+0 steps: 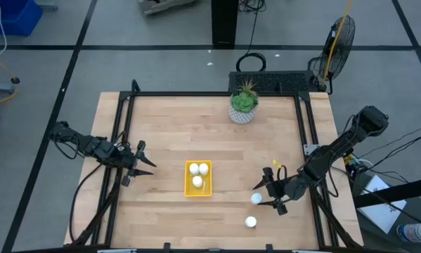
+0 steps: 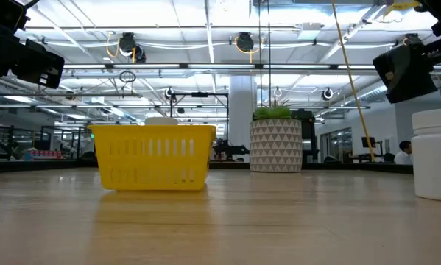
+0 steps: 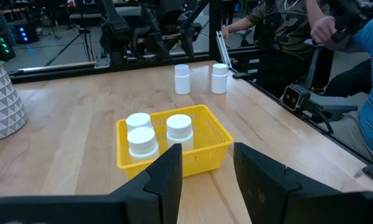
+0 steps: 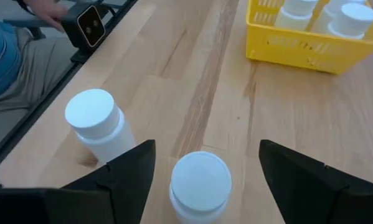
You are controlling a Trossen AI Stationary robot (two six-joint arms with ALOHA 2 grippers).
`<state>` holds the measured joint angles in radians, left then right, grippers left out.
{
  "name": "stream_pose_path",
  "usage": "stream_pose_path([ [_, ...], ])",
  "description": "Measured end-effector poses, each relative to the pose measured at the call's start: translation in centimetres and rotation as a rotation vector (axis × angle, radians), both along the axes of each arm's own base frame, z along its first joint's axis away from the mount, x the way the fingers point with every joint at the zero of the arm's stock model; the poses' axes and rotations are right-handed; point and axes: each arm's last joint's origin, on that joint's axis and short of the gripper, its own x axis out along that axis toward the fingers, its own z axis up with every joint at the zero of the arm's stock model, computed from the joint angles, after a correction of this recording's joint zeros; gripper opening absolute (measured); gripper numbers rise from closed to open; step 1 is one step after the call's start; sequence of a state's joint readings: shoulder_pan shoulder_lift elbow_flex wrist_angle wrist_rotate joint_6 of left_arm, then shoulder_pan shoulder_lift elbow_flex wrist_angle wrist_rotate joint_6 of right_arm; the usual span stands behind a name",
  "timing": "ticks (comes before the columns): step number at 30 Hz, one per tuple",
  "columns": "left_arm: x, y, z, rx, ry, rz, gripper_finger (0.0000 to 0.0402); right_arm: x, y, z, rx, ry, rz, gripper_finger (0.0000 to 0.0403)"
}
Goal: Pick and place pill bottles into a basket
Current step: Put the white pill bottle into the yellow basket
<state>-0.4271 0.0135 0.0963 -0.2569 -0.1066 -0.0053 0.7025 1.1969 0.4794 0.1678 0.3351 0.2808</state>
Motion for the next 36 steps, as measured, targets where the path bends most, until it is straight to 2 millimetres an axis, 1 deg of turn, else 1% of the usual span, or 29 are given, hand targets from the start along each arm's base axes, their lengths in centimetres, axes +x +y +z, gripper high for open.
stream_pose_path([
  [5, 0.0, 0.0, 0.0, 0.0, 0.0, 0.0, 0.015, -0.8, -0.7, -1.5, 0.022, 0.039, -0.033, 0.0277],
  [11, 0.0, 0.0, 0.0, 0.0, 0.0, 0.0, 0.015, -1.4, -1.2, -2.7, 0.078, -0.004, -0.042, 0.0276],
  [15, 0.0, 0.0, 0.0, 0.0, 0.0, 0.0, 0.015, -1.4, -1.2, -2.6, 0.105, -0.036, -0.042, 0.0276],
  [21, 0.0, 0.0, 0.0, 0.0, 0.0, 0.0, 0.015, -1.3, -1.1, -2.7, 0.113, -0.04, -0.044, 0.0276],
  [28, 0.0, 0.0, 0.0, -0.001, 0.001, 0.0, 0.015, -0.8, -0.7, -3.5, 0.105, -0.028, -0.043, 0.0276],
  [36, 0.0, 0.0, 0.0, 0.0, 0.0, 0.0, 0.015, -0.7, -0.5, -3.3, 0.184, -0.027, -0.051, 0.0276],
])
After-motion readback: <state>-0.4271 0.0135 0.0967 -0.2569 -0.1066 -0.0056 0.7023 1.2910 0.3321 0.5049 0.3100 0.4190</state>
